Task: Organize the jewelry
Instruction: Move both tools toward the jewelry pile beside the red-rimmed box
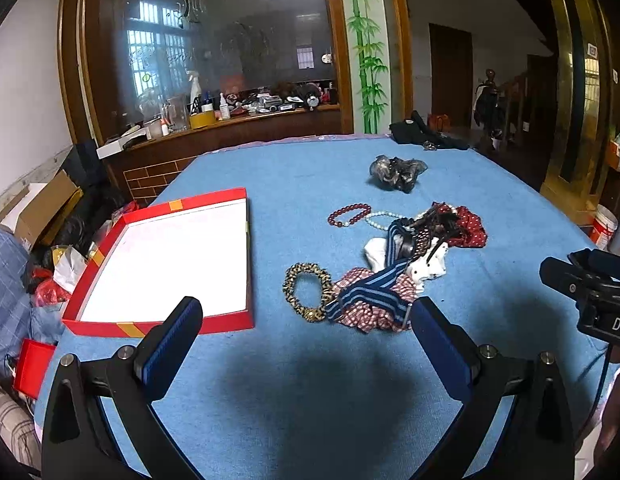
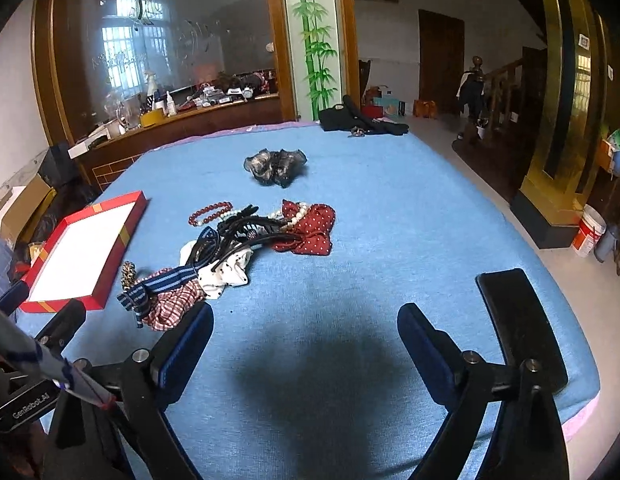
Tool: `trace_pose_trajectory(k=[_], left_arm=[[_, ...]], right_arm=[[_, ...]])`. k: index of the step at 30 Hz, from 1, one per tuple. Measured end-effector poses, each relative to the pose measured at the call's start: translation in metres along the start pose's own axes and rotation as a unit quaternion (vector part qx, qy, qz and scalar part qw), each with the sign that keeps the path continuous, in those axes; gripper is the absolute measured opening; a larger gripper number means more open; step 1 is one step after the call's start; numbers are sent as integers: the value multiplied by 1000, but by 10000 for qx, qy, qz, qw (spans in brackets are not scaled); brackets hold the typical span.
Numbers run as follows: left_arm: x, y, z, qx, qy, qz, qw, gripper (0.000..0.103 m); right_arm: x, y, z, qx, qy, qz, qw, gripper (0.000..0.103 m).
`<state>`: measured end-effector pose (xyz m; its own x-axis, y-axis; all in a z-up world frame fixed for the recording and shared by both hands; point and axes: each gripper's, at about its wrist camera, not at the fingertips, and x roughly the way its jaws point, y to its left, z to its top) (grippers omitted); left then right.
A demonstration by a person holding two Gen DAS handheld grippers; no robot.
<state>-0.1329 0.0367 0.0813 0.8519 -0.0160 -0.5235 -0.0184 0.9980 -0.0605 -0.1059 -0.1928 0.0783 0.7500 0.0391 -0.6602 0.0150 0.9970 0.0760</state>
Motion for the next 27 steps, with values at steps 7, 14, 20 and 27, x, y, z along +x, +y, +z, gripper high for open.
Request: trace_pose_trajectory(k=[7,14,20,27], left_arm=[[13,-8,7,566,507,273,9967,103],[20,-2,8,519,610,230,9965,103],[24,0,7,499,667,191,9963,103],[29,1,6,469,729,145,9961,103]], right_arm=[[4,5,-1,-125,19,23,9999,93],[11,5,-1,-106,109,86,9998,93],[14,5,-1,-112,180,126,9997,92],[20,5,-1,-109,298,202,9993,90]])
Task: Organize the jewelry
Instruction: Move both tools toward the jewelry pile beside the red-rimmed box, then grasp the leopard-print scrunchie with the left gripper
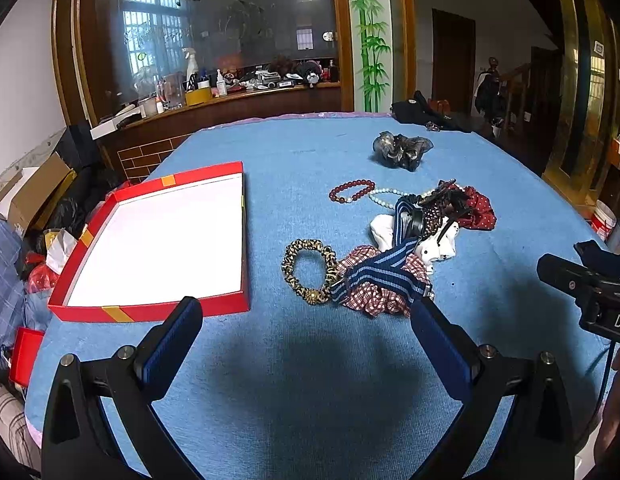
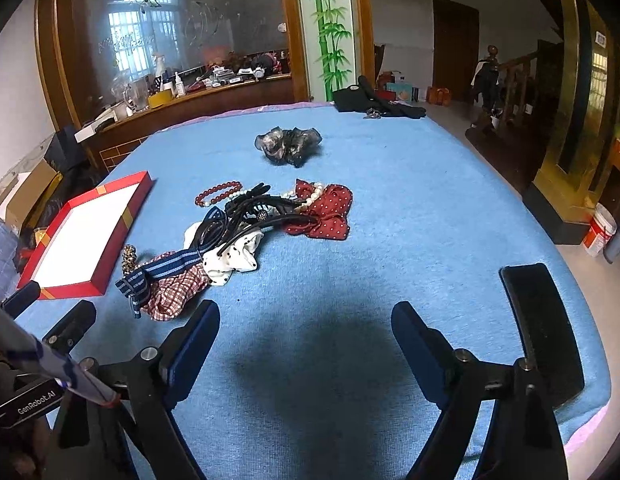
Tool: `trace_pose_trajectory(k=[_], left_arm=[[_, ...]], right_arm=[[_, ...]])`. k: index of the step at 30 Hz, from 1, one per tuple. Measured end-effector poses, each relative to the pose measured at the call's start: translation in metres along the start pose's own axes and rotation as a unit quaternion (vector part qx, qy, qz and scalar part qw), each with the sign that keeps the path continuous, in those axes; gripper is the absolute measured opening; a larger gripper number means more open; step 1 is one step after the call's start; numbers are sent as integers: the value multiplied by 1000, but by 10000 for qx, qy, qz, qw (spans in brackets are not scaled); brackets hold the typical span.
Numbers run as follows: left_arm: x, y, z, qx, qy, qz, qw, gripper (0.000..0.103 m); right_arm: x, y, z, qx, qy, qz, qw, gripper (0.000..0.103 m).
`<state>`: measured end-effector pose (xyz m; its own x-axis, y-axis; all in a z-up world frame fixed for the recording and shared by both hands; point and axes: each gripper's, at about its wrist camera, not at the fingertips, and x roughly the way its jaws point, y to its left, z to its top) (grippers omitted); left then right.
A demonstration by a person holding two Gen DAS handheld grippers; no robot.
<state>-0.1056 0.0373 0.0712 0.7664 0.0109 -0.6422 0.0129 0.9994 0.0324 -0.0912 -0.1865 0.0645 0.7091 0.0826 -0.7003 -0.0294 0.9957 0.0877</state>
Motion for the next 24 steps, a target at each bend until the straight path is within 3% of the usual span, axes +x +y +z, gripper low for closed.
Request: trace_pose_trajectory(k=[18,22,24], left_arm=[[14,3,-5,-81,182,-113,9997,103],[17,6,-7,-109,236,-246,9994,103],[18,9,-6,-140,248,-512,9983,103]], right_arm=[[11,-5,1,58,146,61,9999,90],[14,-7,2,97,203,132,9997,90],[15,-8,3,106,212,150,9996,90]])
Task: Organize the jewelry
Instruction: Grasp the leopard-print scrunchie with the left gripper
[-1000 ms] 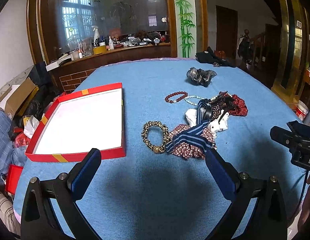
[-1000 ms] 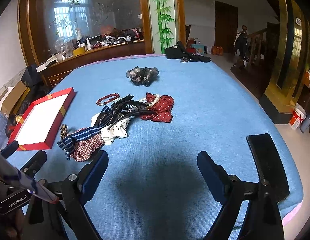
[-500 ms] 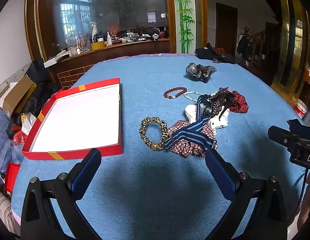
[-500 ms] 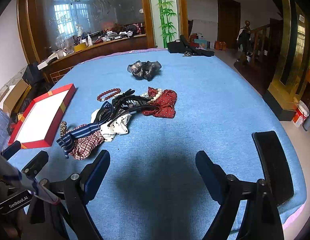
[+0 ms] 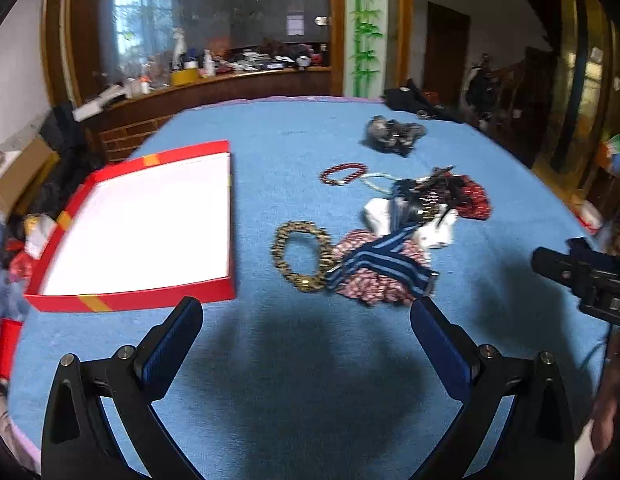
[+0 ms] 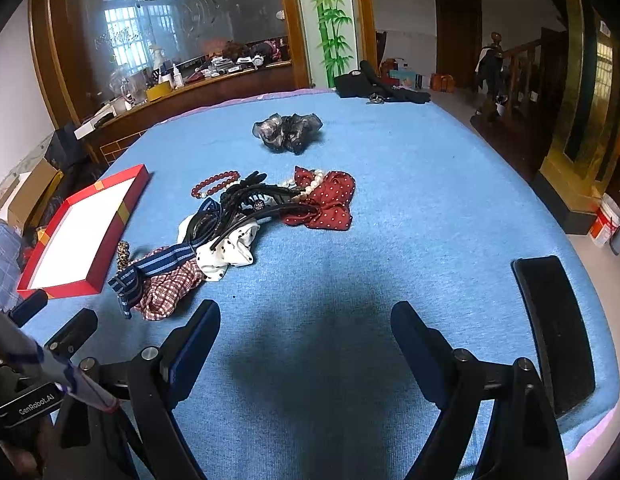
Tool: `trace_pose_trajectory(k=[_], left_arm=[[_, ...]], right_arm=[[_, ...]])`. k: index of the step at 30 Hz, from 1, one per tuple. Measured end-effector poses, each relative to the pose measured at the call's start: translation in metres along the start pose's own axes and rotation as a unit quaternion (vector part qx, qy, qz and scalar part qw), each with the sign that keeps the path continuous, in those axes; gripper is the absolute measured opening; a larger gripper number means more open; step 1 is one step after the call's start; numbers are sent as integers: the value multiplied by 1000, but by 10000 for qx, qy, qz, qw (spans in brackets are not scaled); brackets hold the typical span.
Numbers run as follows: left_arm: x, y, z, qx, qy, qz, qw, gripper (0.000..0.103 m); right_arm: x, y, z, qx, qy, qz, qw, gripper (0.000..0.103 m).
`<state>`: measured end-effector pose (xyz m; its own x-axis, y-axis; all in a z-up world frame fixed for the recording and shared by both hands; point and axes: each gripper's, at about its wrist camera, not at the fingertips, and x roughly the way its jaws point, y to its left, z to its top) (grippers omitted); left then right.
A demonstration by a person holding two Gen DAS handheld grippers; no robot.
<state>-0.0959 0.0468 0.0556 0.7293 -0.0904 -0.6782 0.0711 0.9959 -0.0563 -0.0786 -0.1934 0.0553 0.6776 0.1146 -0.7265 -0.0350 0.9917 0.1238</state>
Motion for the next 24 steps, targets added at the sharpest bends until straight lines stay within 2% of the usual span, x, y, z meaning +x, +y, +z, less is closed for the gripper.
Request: trace_pose_trajectory(k=[2,4,6,8,11,14,17,20,21,24], left_arm=[[-1,3,1,-29,-35,-95,9999,103],[-3,6,4,-53,-46,-354,9993,102],[-2,11,9,-126,6,-603,9981,86],[0,15,15,-169,95,-703,9973,78],[4,16,24,-140,189,-773,9967,73],[4,11,38,2,178,-972,9951,60],[17,15,52,-140,468,-1246,9910,39],[38,27,61,-509,873,-1444,9843,36],[44,30,64,-641,995,-1560,9806,32],[48,33,70,-800,1037,-1644,9777,29]], right_arm=[[0,0,0,-9,-26,2,10000,90],[0,-2,1,16,-38,5,10000,90],[1,-4,1,57,-38,30,10000,90],[2,-7,1,86,-28,56,9999,90],[1,-12,3,128,-56,50,9999,90],[-1,-18,5,174,-91,41,9998,90],[-5,-22,6,236,-144,92,9996,90],[-6,-24,6,232,-166,91,9996,90],[-5,-26,6,249,-162,93,9995,90],[-4,-31,5,310,-150,106,9994,90]])
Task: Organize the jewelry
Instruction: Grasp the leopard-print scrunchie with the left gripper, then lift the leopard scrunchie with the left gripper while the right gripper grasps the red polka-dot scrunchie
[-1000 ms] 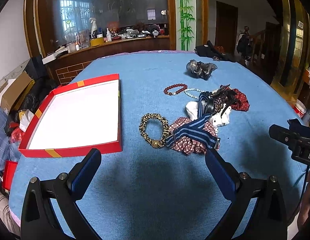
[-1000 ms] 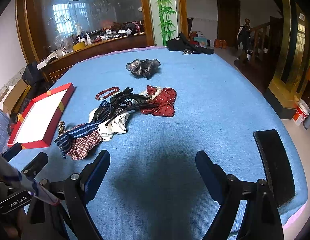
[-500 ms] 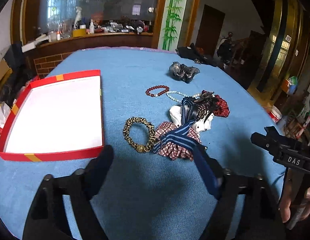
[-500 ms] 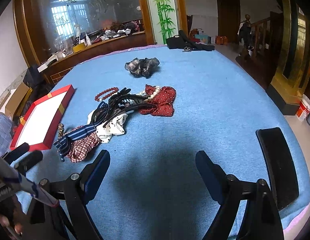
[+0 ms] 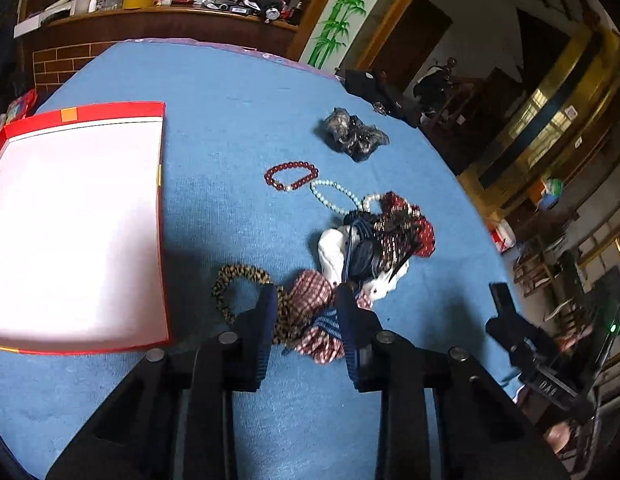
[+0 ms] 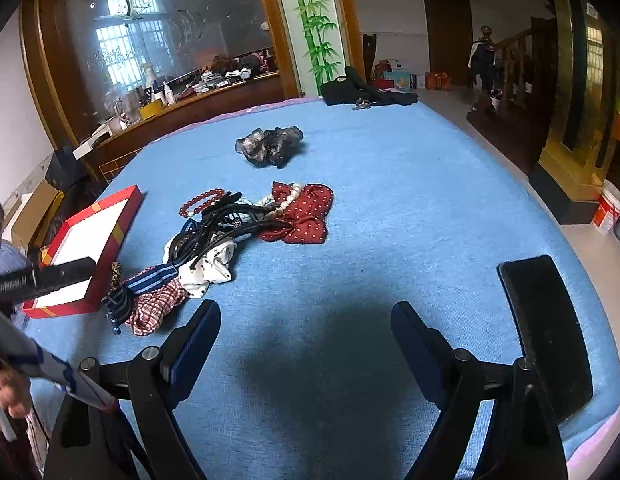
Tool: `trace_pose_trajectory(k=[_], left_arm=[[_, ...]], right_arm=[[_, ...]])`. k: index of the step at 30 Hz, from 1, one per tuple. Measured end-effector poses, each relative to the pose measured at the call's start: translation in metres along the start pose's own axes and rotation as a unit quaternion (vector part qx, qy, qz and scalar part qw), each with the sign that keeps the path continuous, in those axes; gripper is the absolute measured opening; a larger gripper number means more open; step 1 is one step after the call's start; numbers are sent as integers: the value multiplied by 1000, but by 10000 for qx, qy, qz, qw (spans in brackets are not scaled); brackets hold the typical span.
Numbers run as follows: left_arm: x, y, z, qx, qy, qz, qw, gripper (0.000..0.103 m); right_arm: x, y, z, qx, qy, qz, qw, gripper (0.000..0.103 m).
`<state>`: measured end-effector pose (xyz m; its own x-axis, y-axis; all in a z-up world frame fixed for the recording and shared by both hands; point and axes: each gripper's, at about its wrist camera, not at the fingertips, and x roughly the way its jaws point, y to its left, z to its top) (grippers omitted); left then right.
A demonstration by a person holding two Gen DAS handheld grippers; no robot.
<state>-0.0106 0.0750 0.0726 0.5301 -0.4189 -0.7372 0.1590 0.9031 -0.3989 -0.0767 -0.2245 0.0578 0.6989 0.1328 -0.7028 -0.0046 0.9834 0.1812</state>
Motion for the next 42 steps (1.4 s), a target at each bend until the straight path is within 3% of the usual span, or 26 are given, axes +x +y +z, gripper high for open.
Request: trace_pose_trajectory(k=[5,15,18,22,23,24,28,32,35,38,42], left_arm=[[5,-2,4,-66,83,-16,9999,25],[23,16,3,-464,296,360,9978,25],[35,19,2,-532,462,261,9972,35],[53,19,1,-545,565,118,9968,35],[56,18,1,-537,558,109,9969,26],[60,18,0,-508,543,108,9972,6],[57,10,2,-177,172,261,9994,5],[38,-1,12,113,-331,180,9992,5],[28,-12,21,374,-758,326,9959,5],[25,-19,27,531,-1040,398,9924,5],[25,-19,27,694,-1307,610,9871,5]], right_arm=[[-1,-3,0,41,-7,5,10000,90],[1,-4,1,10,7,-33,10000,90],[2,-5,4,10,16,-27,10000,90],[2,-7,8,45,1,-30,10000,90],[2,-8,9,50,8,-13,10000,90],[3,-8,11,60,17,11,10000,90],[8,-12,22,121,72,70,9999,90],[20,-20,46,366,167,235,9989,89],[42,-24,68,598,421,445,9963,80],[71,-26,88,767,664,382,9941,66],[111,-40,99,1167,1070,331,9868,60]])
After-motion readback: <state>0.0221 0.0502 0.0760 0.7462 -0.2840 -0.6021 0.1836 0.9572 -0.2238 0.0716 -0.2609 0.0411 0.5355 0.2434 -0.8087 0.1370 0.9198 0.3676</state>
